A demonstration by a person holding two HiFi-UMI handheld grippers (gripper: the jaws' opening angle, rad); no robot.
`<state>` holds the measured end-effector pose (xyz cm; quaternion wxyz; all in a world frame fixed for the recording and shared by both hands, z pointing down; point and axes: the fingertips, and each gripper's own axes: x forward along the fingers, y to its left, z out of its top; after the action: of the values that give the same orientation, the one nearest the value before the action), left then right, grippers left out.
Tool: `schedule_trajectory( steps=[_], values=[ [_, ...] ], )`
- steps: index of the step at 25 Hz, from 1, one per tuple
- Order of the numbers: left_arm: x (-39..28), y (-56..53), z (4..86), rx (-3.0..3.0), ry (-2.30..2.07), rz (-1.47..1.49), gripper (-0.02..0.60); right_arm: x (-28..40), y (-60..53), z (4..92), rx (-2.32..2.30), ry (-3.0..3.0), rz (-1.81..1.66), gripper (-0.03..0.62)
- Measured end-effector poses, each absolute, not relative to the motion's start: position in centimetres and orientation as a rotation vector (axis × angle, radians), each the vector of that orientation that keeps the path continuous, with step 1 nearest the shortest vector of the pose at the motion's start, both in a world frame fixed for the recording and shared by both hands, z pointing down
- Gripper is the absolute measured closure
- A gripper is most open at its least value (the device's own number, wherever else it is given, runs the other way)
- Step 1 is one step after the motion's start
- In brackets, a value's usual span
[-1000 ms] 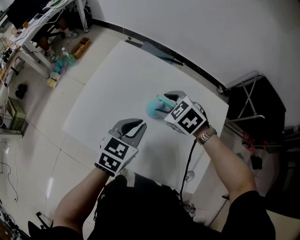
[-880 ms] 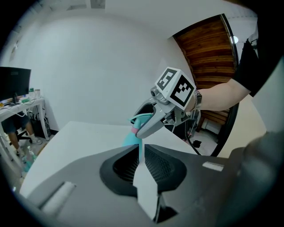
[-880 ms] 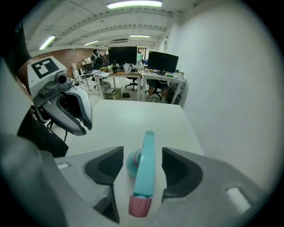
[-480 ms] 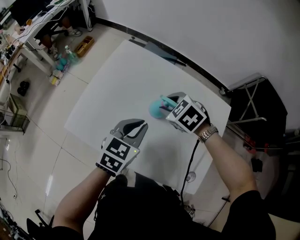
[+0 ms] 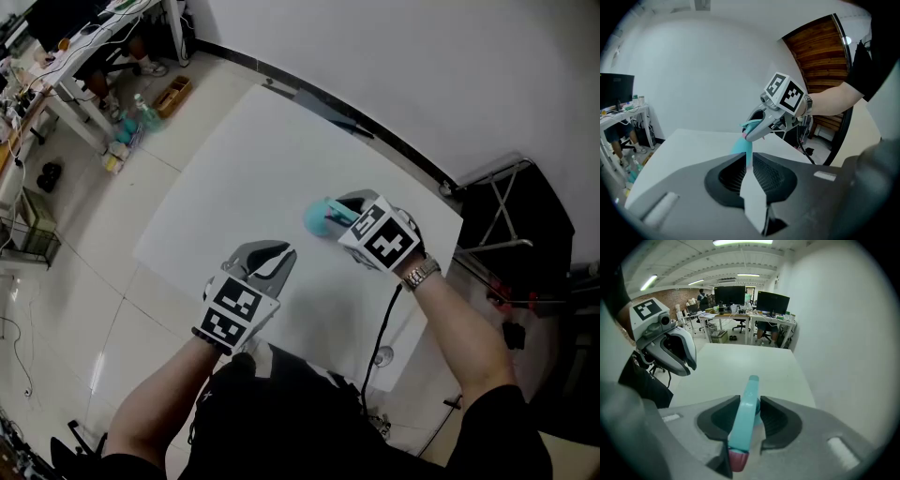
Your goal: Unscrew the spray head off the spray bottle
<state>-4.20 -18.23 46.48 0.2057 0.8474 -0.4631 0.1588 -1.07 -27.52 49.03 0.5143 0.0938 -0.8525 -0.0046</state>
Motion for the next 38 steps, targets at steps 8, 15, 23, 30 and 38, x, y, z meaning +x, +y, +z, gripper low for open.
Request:
schedule_trajectory(
  steps=[8, 15, 23, 30, 38],
  values=[
    [-4.9, -17.7, 45.8, 2.372, -1.303, 0.448, 0.499, -1.5, -26.1, 47.2, 0.205, -2.077, 0.007, 0.47],
    [-4.9, -16.7, 45.2, 2.389, -1.296, 0.459, 0.459, -2.4, -23.5, 44.6, 0.157, -2.126, 0.058, 0.47],
    [-5.0, -15.3, 44.5, 2.42, -1.295, 0.477, 0.38, -3.3, -20.2, 41.7, 0.108, -2.171, 0.073, 0.47],
    [-4.4, -13.9, 43.9, 2.476, -1.265, 0.521, 0.257, -3.9, -17.7, 39.2, 0.075, -2.214, 0.098, 0.471],
    [-4.2, -12.6, 44.0, 2.55, -1.283, 0.646, 0.139, -4.8, -14.2, 36.8, 0.022, -2.25, 0.111, 0.471]
  ],
)
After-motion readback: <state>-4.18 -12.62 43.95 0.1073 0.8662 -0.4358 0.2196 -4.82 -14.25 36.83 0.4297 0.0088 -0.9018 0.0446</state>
